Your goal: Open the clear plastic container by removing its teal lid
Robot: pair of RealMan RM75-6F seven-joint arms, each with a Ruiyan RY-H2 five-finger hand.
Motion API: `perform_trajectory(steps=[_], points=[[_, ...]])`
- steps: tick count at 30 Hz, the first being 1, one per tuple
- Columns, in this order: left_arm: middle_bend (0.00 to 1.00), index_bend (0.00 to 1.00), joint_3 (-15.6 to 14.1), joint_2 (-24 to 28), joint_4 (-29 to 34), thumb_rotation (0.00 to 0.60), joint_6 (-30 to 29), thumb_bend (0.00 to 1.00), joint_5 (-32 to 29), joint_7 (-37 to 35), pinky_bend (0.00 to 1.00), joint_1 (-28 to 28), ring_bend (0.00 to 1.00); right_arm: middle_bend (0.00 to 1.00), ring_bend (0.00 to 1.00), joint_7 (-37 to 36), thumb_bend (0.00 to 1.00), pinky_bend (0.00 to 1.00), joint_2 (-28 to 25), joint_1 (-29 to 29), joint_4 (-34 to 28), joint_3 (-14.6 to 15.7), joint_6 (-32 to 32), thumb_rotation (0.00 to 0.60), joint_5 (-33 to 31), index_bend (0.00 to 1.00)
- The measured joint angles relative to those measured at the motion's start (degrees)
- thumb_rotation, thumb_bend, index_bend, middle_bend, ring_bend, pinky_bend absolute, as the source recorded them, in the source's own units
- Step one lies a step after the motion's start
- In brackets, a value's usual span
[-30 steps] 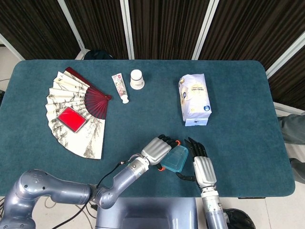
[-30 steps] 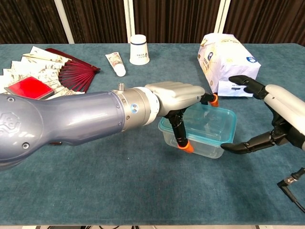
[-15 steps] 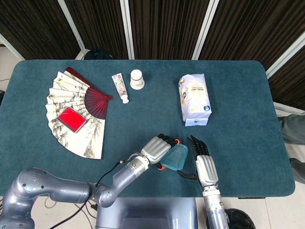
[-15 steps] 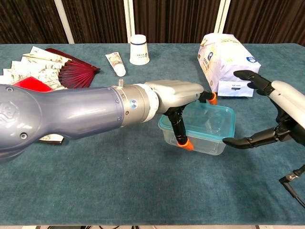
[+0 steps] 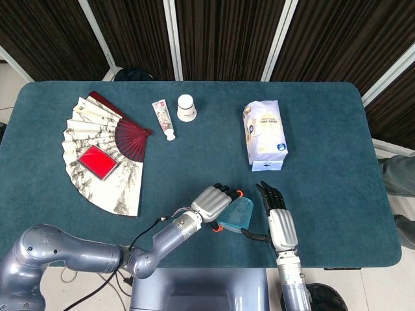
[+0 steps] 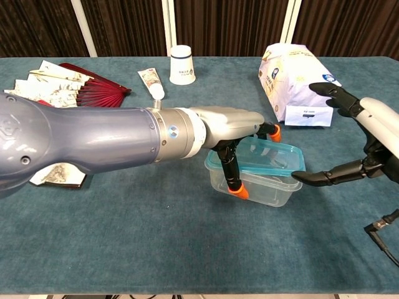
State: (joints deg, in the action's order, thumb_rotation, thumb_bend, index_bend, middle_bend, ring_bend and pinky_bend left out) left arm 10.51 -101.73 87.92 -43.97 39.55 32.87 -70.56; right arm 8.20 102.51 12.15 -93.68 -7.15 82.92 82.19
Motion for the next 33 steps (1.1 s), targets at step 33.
perform_trajectory(steps=[33], points=[[0.22, 0.11, -0.6, 1.4, 1.4, 0.6, 0.8, 0.13, -0.7, -5.8, 0.37, -0.5, 0.21, 0.0, 0.0, 0.3, 0.23, 0.0, 1.2, 0.3, 3.1, 0.6, 0.1, 0.6, 1.3, 0.0]])
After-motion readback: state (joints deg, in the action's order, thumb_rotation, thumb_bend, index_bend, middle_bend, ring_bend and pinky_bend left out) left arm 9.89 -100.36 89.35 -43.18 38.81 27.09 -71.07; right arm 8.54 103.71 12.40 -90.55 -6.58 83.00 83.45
